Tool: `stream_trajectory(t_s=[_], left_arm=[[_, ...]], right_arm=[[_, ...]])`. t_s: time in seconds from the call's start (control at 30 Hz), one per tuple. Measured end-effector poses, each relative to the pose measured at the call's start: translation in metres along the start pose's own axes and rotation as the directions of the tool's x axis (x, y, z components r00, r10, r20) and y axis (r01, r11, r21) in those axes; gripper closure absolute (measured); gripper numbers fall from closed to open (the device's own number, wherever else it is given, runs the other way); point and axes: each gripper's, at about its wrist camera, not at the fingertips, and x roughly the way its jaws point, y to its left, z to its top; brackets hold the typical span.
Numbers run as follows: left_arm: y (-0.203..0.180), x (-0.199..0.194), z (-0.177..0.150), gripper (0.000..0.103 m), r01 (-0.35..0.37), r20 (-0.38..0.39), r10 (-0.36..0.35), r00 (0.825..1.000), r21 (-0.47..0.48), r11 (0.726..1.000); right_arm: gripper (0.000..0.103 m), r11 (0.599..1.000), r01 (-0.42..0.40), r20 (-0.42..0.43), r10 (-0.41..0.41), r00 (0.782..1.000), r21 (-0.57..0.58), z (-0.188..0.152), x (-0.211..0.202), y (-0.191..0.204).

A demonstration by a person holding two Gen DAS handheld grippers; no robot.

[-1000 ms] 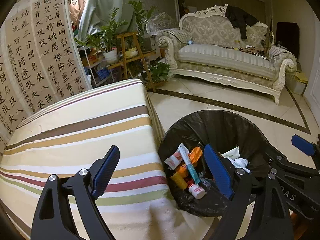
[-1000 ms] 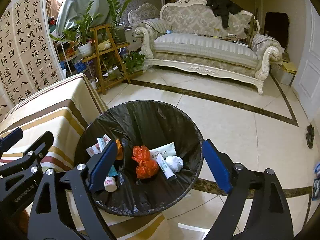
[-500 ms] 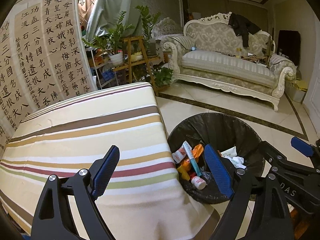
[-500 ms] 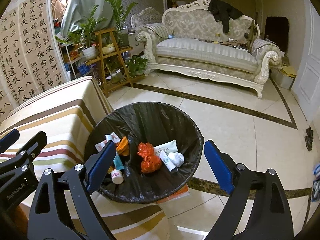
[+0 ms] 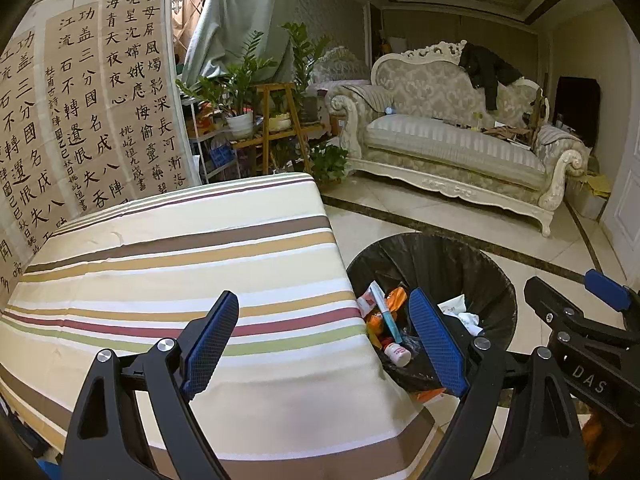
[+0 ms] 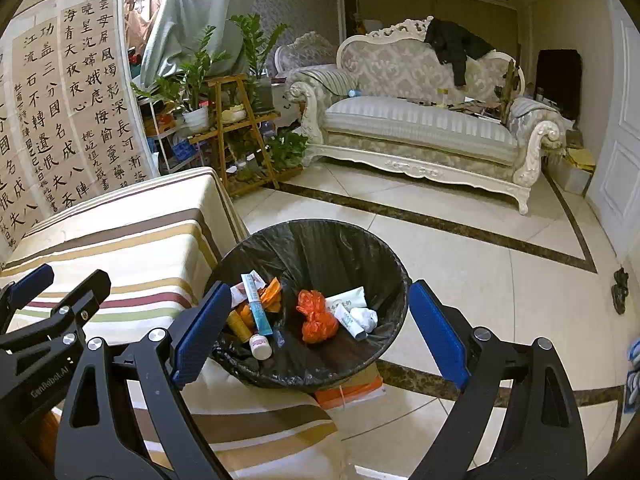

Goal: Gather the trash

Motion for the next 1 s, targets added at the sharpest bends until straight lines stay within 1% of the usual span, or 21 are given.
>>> stream_trajectory(t_s=[0.33, 1.0], left_arm=[[0.007, -0.007, -0.003, 0.018, 0.005, 0.01, -0.005, 1.0, -0.009, 1.0], [0.007, -0.009, -0.005, 0.018, 0.006, 0.009, -0.006, 1.0, -0.011, 1.0]], right_arm=[[0.015, 1.0, 0.0, 0.012, 0.0, 1.0, -0.01, -0.001, -0.008, 0.002], [0.015, 1.0, 0.001, 0.019, -0.001, 1.0, -0.011, 0.003, -0.012, 0.001]])
